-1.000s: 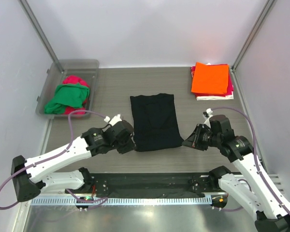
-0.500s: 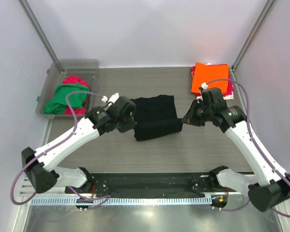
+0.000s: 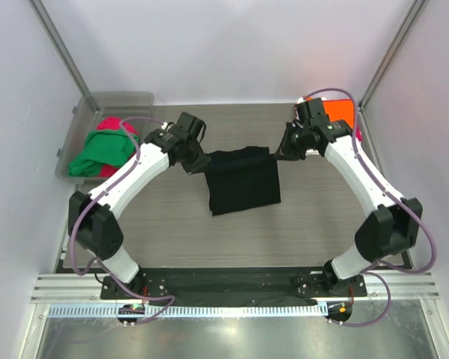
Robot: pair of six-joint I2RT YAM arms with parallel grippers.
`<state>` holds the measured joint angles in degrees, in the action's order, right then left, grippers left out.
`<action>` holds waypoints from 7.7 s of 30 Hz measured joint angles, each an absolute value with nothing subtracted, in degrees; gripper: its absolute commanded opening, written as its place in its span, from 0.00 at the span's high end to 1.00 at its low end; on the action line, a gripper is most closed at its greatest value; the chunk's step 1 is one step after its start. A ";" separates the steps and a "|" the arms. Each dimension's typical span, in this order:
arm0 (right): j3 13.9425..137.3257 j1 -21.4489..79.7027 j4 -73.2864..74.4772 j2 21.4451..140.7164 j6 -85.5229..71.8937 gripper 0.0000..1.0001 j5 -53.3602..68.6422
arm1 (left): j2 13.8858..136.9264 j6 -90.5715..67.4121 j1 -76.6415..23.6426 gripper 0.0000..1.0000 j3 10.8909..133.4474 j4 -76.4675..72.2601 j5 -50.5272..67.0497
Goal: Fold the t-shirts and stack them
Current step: Fold the tshirt, then neatly place the folded tshirt to the corner
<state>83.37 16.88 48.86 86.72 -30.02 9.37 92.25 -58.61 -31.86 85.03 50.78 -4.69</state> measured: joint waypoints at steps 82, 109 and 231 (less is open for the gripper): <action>40.16 18.13 17.47 75.96 -34.17 0.00 22.74 | 99.81 -45.32 -29.89 0.27 66.28 40.40 -0.43; 62.02 3.55 21.80 99.96 -23.83 0.04 18.09 | 53.08 -36.80 -29.87 0.26 57.80 60.86 -16.32; 143.17 -15.75 29.23 141.27 -0.62 0.46 12.60 | 47.44 -37.30 -29.12 0.29 54.15 56.51 -27.09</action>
<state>143.17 -15.75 29.23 141.27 -0.62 12.60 47.44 -37.30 -29.12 54.15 56.51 -27.09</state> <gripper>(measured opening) 0.090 0.713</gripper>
